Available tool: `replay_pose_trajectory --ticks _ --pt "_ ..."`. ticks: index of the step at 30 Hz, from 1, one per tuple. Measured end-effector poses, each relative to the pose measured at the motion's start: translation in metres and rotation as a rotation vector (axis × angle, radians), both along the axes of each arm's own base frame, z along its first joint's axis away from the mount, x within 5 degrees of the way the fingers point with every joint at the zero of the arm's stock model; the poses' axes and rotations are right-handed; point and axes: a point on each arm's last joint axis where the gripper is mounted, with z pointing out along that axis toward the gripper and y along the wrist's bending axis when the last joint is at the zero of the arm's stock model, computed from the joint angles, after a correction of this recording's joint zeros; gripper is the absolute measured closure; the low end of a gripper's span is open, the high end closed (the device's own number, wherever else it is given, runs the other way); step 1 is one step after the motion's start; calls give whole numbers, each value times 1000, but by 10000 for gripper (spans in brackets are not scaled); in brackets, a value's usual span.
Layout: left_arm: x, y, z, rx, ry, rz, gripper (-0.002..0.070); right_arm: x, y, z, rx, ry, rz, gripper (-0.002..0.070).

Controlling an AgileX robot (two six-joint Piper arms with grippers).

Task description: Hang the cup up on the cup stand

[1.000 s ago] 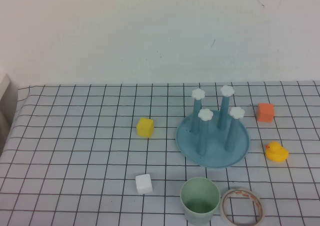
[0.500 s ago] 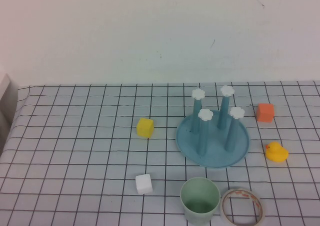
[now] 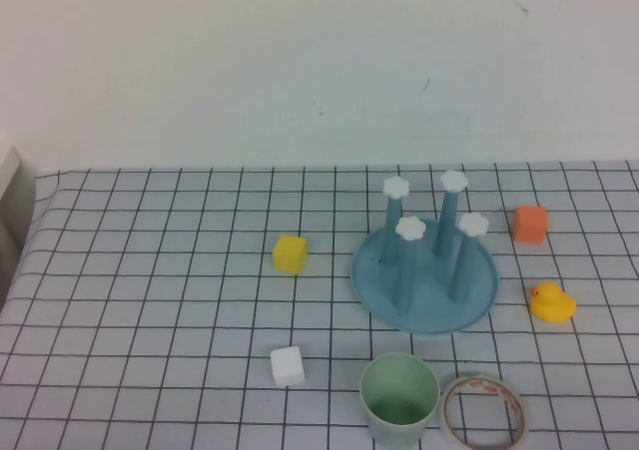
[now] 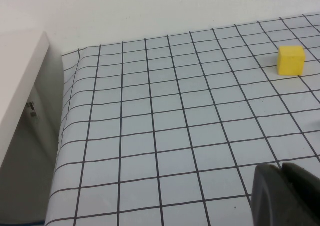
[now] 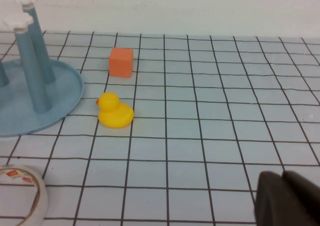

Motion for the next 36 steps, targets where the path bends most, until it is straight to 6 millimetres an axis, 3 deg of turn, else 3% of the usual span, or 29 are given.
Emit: replay_pose_trajectory --ticks 7,12,25,36 --pt "0 0 1 18 -13 -4 677 0 0 1 -2 -14 1 678" --pt "1 0 5 14 -63 1 677 4 0 10 -12 -137 9 678" --pt "-5 6 64 -50 -727 68 676 -2 4 62 -42 -722 46 678" --pt "-11 8 74 -62 -847 81 677 -5 3 68 -2 -800 30 678"
